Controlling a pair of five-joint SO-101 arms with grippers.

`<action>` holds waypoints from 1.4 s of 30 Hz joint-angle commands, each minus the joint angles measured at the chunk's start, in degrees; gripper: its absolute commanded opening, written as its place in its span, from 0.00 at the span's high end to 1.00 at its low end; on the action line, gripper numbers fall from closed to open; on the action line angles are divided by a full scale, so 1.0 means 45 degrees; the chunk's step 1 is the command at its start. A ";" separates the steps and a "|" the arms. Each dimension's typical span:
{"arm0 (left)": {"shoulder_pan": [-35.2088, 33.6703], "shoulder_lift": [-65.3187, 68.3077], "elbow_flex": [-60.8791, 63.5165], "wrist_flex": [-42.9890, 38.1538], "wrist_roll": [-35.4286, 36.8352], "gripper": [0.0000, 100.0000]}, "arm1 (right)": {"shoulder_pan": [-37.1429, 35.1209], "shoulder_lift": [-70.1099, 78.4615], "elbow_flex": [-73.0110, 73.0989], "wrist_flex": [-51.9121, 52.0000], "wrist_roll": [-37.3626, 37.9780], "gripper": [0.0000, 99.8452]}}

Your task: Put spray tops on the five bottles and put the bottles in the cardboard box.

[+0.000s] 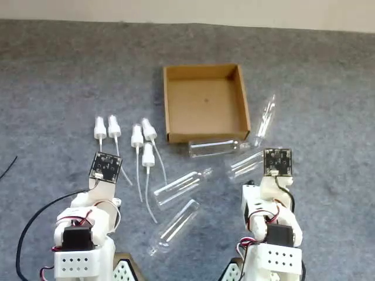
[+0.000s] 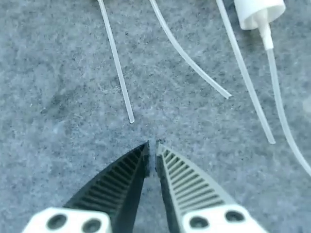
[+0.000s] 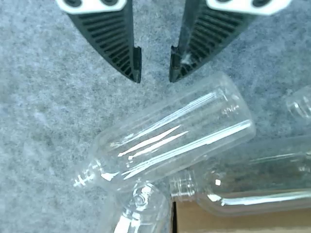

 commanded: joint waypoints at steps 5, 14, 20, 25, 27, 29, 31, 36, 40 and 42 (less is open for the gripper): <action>0.0147 -0.0107 0.0244 0.0078 -0.0098 0.96 | 0.0107 0.0088 0.1827 0.0010 0.0078 0.93; 0.0147 -0.0107 0.0244 0.0078 -0.0098 0.96 | 0.0107 0.0088 0.1827 0.0010 0.0078 0.93; 0.0147 -0.0107 0.0244 0.0078 -0.0098 0.96 | 0.0107 0.0088 0.1827 0.0010 0.0078 0.93; 0.0147 -0.0107 0.0244 0.0078 -0.0098 0.96 | 0.0107 0.0088 0.1827 0.0010 0.0078 0.93; 0.0147 -0.0107 0.0244 0.0078 -0.0098 0.96 | 0.0107 0.0088 0.1827 0.0010 0.0078 0.93; 0.0147 -0.0107 0.0244 0.0078 -0.0098 0.96 | -0.0029 0.0088 0.1924 0.0010 0.0020 0.93; 0.0186 -0.0107 0.0244 0.0078 -0.0098 0.96 | -0.0498 0.0088 0.1885 0.0010 0.0078 0.93; 0.0186 -0.0107 0.0244 0.0078 -0.0098 0.96 | -0.0967 0.0088 0.1866 0.0010 0.0078 0.93; 0.0205 -0.0107 0.0244 0.0078 -0.0078 0.96 | -0.0967 0.0088 0.1866 0.0010 0.0078 0.93; 0.0205 -0.0107 0.0244 0.0078 -0.0098 0.96 | -0.0967 0.0088 0.1866 0.0010 0.0078 0.93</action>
